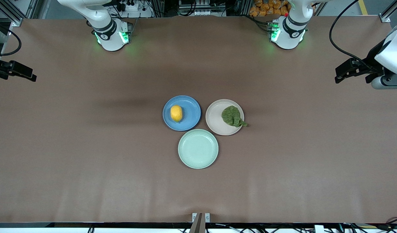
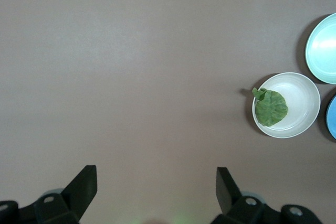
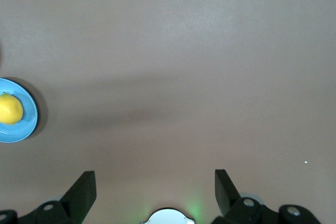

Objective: Pick lemon and lettuce from blue and beige plates
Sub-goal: 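Reach the right gripper to the lemon while the left gripper reaches the lettuce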

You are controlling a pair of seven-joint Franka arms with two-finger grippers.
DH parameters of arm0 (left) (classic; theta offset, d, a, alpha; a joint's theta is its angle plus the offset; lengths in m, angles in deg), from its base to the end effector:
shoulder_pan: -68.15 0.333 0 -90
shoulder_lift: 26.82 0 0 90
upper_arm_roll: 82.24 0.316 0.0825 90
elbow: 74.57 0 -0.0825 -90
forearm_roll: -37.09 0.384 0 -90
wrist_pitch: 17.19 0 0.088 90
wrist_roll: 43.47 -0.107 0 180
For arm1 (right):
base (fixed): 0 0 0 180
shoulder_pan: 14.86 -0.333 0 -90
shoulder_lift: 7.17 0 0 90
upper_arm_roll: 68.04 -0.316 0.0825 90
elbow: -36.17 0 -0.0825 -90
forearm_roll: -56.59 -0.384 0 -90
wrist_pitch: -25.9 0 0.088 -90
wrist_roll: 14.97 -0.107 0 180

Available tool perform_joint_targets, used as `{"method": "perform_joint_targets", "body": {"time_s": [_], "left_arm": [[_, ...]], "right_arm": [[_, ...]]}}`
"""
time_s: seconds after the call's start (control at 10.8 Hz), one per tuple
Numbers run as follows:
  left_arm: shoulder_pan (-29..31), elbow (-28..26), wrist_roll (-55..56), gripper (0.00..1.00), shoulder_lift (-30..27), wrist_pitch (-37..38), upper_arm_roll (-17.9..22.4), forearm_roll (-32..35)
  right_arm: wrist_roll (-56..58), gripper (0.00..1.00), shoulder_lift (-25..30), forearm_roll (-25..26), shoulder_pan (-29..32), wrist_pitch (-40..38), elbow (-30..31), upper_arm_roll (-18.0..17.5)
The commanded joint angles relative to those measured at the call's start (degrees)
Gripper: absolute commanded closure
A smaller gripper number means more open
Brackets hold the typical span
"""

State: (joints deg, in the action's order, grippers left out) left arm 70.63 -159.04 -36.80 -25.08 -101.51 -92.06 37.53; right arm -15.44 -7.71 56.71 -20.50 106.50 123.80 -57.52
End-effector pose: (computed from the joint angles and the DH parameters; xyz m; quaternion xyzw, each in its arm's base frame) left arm 0.5498 -0.0683 0.6444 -0.9999 0.0055 0.0160 0.0032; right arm 0.5378 -0.0457 0.6254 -0.9967 0.0467 0.0660 0.0006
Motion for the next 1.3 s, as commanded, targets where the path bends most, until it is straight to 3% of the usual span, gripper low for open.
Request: {"method": "perform_joint_targets", "body": {"time_s": [0.0,0.28,0.74,0.93,1.2], "left_arm": [[0.2,0.6,-1.4,0.0,0.0,1.3,0.2,-0.7],[-0.7,-0.2,-0.9,0.0,2.8,1.4,-1.3,4.5],[-1.2,-1.0,-0.3,0.0,8.9,0.7,-1.8,2.5],[-1.8,-2.0,8.3,0.0,12.6,-1.9,-1.9,-3.1],[-8.8,-2.9,21.5,0.0,19.2,-8.9,-1.9,-3.1]], "right_arm": [[-0.8,0.0,-0.2,-0.8,0.2,-0.6,-0.5,0.1],[-0.8,0.0,-0.2,-0.8,0.2,-0.6,-0.5,0.2],[-0.5,0.0,-1.5,-1.2,-0.5,0.9,2.9,0.0],[-0.1,0.0,-2.9,-1.3,-2.6,2.5,4.5,-0.3],[-0.8,0.0,-7.6,-3.5,-5.3,8.2,5.0,-3.7]]}}
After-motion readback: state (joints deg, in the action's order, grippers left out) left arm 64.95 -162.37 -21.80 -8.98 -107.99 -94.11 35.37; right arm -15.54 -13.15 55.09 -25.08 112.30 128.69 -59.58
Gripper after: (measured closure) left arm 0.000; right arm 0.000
